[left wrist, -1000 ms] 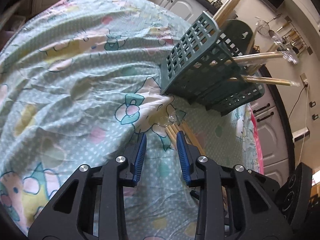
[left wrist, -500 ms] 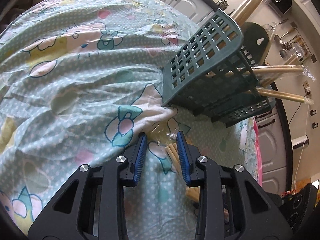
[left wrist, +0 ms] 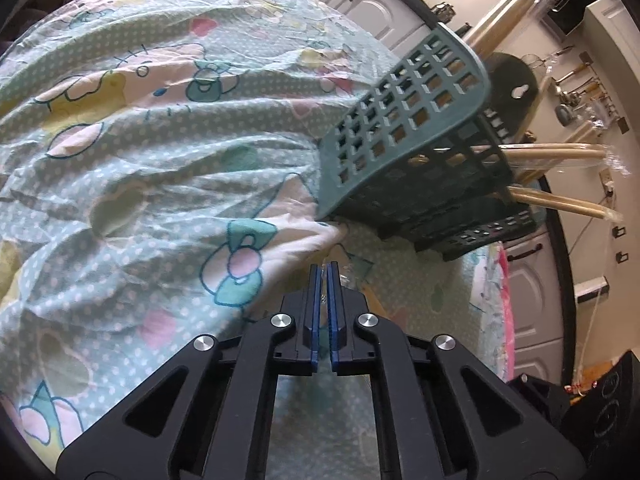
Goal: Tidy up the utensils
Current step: 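Close the left tool on chopsticks while the right tool closes on chopsticks, then lift the held chopsticks with both tools and lower them into the caddy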
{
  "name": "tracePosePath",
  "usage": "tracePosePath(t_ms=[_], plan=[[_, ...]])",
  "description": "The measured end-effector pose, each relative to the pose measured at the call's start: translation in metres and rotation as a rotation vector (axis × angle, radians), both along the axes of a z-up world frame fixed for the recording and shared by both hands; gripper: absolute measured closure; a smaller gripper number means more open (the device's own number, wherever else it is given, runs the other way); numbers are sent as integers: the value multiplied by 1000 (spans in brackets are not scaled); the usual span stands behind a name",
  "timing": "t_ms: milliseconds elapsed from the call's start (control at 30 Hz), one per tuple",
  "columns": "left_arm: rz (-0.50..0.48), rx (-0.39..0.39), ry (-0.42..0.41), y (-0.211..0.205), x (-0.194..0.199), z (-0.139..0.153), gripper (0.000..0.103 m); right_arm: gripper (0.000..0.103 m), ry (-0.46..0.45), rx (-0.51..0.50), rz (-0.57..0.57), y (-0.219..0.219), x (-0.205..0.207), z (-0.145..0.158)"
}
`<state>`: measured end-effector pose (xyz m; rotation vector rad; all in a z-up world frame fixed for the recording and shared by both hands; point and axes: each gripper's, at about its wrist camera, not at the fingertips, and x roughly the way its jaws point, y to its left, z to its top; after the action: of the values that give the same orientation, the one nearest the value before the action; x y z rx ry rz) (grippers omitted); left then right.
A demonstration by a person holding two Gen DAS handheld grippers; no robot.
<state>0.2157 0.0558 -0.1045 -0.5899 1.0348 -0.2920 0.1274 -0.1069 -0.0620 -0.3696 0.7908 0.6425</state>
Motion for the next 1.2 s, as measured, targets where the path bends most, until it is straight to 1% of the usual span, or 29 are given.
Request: tracePosePath(t_ms=[100, 233, 433, 600, 800, 967, 1200], plan=[[-15, -10, -19, -1, -5, 7, 103, 88, -5, 29, -23, -10, -2, 10], [-27, -13, -65, -1, -14, 24, 103, 89, -11, 70, -50, -22, -6, 24], [-50, 18, -173, -2, -33, 64, 103, 89, -43, 132, -74, -39, -7, 49], [-75, 60, -270, -8, -48, 102, 103, 90, -78, 164, -81, -44, -10, 65], [-103, 107, -366, -20, -63, 141, 103, 90, -120, 200, -87, -49, -16, 85], [-118, 130, -417, -26, -70, 161, 103, 90, -159, 232, -97, -55, -19, 104], [-137, 141, -470, -32, -76, 183, 103, 90, -223, 272, -112, -65, -24, 130]])
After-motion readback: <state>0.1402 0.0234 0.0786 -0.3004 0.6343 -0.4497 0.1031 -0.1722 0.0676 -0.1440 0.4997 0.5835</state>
